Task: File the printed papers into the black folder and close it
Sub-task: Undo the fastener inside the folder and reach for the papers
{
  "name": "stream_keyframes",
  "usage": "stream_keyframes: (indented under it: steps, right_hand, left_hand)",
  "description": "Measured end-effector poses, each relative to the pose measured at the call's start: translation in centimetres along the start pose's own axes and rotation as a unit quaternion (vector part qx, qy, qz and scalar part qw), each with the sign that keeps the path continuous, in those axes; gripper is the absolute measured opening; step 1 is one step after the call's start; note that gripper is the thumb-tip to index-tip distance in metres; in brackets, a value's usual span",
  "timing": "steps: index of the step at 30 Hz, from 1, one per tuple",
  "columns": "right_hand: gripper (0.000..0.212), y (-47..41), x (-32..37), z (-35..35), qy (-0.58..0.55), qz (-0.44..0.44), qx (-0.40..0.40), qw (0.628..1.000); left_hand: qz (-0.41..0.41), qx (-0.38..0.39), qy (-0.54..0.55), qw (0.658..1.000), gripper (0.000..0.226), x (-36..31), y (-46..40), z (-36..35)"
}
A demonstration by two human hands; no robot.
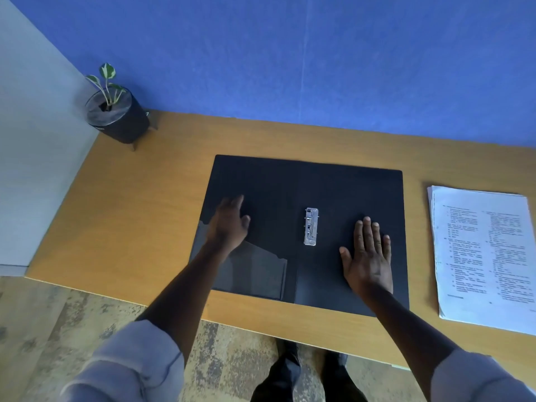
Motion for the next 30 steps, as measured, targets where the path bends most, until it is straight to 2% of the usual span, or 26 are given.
stream_keyframes:
  steps: [4,10,16,30]
  right_hand:
    - [0.075,0.1,0.0,0.1,-0.010,0.000,-0.006,1.000]
    - [0.074,0.3,0.1,0.6,-0.011,-0.001,-0.018,1.000]
    - [0.073,0.3,0.2,0.8,-0.018,-0.001,-0.029,0.999]
    - [0.071,0.3,0.3,1.0,-0.020,0.000,-0.040,0.999]
  left_hand:
    - [-0.037,0.070,0.060,0.995,0.071,-4.1,1.3,-3.7]
    - [-0.008,0.148,0.087,0.985,0.099,-6.7,2.4,-7.6]
    - [0.018,0.142,0.011,0.990,0.125,-7.3,2.5,-8.6]
    - [0.019,0.118,-0.019,0.993,0.136,-8.2,2.6,-8.4]
Point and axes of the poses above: each hand's wrist, its own y-axis away from the middle knuckle, its own z-axis out of the back of the hand, x = y × z, the point moved 10 cm from there along -y, towards the middle knuckle, and after that the axes turned 6 degrees about z, right-handed, at the moved point
